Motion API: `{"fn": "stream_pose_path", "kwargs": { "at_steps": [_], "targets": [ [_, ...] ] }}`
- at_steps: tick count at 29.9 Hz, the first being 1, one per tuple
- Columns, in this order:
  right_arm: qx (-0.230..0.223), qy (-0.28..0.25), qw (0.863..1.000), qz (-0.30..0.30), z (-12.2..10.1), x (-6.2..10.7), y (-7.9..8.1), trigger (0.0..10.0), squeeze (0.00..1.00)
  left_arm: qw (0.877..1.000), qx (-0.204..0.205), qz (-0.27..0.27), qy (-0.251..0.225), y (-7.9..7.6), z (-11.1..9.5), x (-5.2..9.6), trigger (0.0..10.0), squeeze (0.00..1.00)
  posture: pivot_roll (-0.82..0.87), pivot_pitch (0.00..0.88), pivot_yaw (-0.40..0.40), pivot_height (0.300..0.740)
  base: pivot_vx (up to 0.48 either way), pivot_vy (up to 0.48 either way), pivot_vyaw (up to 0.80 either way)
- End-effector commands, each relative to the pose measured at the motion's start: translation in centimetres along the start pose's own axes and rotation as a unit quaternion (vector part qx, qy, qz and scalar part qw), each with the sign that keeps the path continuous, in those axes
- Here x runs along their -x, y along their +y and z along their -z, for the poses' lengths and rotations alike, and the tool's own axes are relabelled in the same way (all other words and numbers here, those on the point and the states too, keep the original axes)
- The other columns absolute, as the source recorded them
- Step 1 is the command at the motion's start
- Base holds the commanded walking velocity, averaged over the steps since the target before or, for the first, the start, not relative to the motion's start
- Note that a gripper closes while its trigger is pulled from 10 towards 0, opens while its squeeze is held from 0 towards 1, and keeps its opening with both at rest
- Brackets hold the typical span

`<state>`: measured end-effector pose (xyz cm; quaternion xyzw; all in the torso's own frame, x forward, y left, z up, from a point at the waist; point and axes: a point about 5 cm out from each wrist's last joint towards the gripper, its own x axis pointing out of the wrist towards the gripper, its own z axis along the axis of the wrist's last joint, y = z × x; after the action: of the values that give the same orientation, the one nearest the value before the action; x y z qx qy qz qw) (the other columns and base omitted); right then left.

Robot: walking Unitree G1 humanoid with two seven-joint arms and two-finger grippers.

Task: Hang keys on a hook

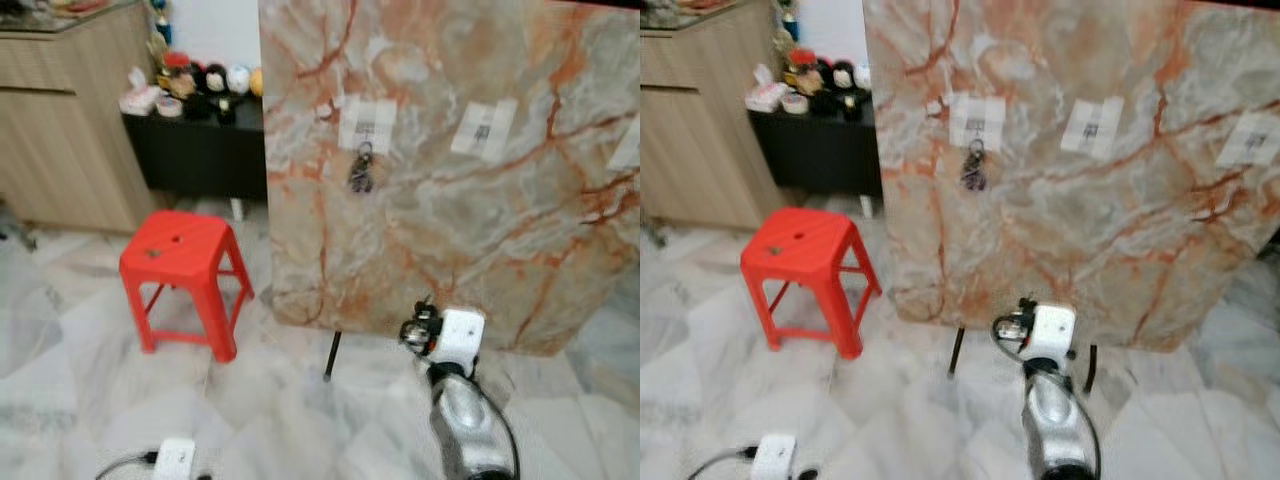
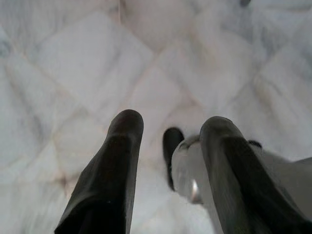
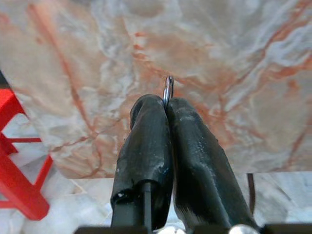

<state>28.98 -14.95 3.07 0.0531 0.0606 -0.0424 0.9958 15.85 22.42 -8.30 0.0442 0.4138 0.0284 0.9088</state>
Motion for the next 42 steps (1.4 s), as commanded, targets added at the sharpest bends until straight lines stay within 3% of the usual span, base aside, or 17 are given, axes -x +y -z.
{"fn": "stream_pose_path", "kwargs": {
  "at_steps": [1,27,42],
  "targets": [
    [-0.004,-0.011,1.000,0.007,-0.5,-0.2,0.1,10.0,0.00,1.000,0.003,-0.006,0.000,0.5,0.0,0.1,10.0,0.00,0.06,0.000,-0.117,0.740,0.000,0.000,0.00],
    [-0.003,-0.008,1.000,0.020,-0.5,-0.4,-0.2,10.0,0.00,1.000,0.005,-0.013,0.017,1.1,1.0,0.4,10.0,0.00,0.06,0.000,-0.121,0.740,0.000,0.000,-0.15],
    [-0.004,-0.008,1.000,0.023,-0.6,-0.5,-0.2,10.0,0.00,1.000,0.004,-0.015,0.023,1.0,1.3,0.5,10.0,0.00,0.06,0.000,-0.118,0.740,0.298,0.000,-0.28]
  ]
}}
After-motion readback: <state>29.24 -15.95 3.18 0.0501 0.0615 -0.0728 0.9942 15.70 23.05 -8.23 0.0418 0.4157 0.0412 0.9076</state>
